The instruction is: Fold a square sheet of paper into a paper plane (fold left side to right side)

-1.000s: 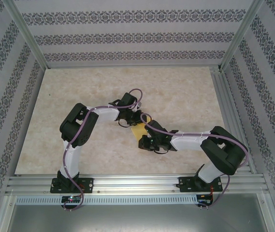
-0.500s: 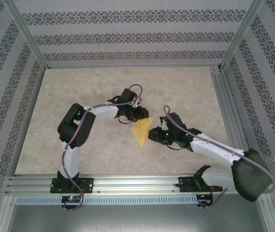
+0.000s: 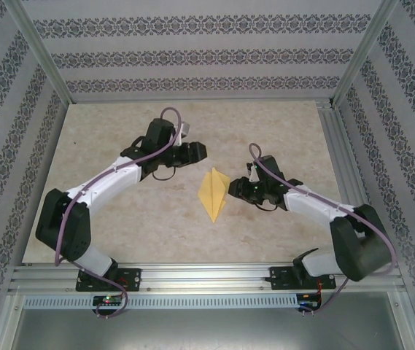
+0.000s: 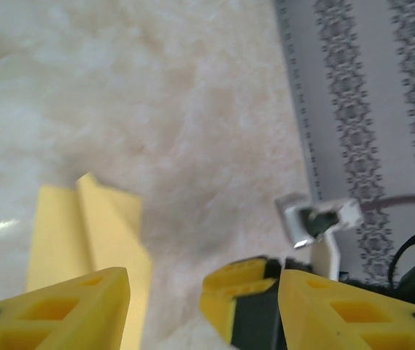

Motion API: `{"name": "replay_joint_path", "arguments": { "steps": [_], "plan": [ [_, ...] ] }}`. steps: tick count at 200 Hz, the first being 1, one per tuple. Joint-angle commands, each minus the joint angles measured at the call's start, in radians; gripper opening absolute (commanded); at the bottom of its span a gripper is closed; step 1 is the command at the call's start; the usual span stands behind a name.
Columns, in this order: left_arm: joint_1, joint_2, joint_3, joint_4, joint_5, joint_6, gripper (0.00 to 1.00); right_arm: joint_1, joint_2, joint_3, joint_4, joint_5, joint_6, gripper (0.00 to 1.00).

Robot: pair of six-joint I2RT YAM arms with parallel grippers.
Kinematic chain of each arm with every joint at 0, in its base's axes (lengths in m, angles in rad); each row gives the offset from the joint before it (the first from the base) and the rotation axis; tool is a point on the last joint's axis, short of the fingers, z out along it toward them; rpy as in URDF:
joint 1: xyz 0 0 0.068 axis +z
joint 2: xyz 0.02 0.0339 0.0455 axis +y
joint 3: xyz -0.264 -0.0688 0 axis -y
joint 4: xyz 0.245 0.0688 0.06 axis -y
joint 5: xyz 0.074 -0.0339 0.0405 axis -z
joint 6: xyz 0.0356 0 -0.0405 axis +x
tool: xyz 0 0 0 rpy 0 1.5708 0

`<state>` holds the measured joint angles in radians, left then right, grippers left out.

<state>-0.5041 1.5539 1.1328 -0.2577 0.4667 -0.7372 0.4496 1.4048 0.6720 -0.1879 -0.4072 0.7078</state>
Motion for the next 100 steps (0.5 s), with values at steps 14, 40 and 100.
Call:
{"name": "replay_joint_path", "arguments": {
  "steps": [14,40,100],
  "plan": [
    [0.006,-0.08,-0.127,-0.049,-0.076,0.008,0.6,0.011,0.12,0.055,0.141,-0.046,0.017,0.38],
    [0.006,-0.12,-0.184,-0.046,-0.087,0.002,0.61,0.026,0.204,0.086,0.2,-0.082,0.033,0.36],
    [0.006,-0.17,-0.227,-0.049,-0.099,-0.008,0.62,0.049,0.31,0.096,0.306,-0.125,0.083,0.22]
  ]
}}
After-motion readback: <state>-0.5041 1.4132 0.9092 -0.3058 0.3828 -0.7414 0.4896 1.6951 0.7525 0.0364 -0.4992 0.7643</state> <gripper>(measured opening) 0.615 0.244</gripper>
